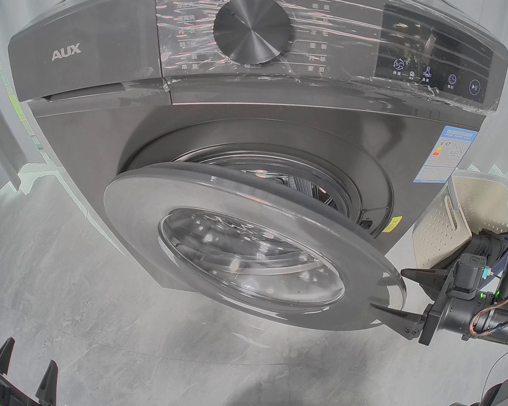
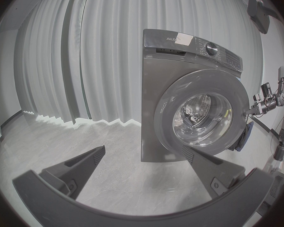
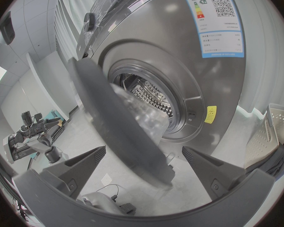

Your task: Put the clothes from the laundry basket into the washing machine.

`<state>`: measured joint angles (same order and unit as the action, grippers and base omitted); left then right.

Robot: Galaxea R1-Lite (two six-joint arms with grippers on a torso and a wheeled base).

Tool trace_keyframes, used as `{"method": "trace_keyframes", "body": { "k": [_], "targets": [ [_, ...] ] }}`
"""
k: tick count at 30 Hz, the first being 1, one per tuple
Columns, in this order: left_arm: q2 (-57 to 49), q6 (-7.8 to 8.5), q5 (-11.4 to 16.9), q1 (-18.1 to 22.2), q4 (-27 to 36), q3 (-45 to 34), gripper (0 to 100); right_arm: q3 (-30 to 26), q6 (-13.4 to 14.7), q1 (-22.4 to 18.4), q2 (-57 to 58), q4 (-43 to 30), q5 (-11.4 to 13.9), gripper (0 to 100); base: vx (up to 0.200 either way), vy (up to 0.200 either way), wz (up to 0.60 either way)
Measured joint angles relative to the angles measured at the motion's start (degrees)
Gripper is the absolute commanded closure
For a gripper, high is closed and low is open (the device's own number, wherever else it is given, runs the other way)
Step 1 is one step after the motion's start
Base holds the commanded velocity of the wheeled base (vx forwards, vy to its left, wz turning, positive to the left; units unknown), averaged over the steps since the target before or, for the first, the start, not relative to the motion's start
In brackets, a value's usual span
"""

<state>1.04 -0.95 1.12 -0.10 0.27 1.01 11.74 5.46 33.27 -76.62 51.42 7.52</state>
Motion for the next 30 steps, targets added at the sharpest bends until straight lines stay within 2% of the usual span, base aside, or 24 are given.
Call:
{"method": "trace_keyframes", "body": {
  "k": [7,11,19,28,30],
  "targets": [
    [0.0,0.0,0.0,0.0,0.0,0.0,0,2.0,0.2,-2.8,-1.8,0.1,0.2,0,-0.171,0.0,0.0],
    [0.0,0.02,0.0,0.0,0.0,0.0,0,1.8,0.2,-2.3,-2.4,0.0,0.3,0,0.0,0.0,0.0],
    [0.0,0.0,0.0,0.0,0.0,0.0,0,0.6,0.5,1.6,-2.8,0.0,0.3,0,0.0,0.0,0.0],
    [0.0,0.0,0.0,0.0,0.0,0.0,0,0.6,0.4,1.5,-3.1,0.1,0.2,0,0.0,0.0,0.0],
    [0.0,0.0,0.0,0.0,0.0,0.0,0,0.9,0.5,1.4,-3.4,0.1,0.2,0,-0.2,0.0,0.0]
  ]
}}
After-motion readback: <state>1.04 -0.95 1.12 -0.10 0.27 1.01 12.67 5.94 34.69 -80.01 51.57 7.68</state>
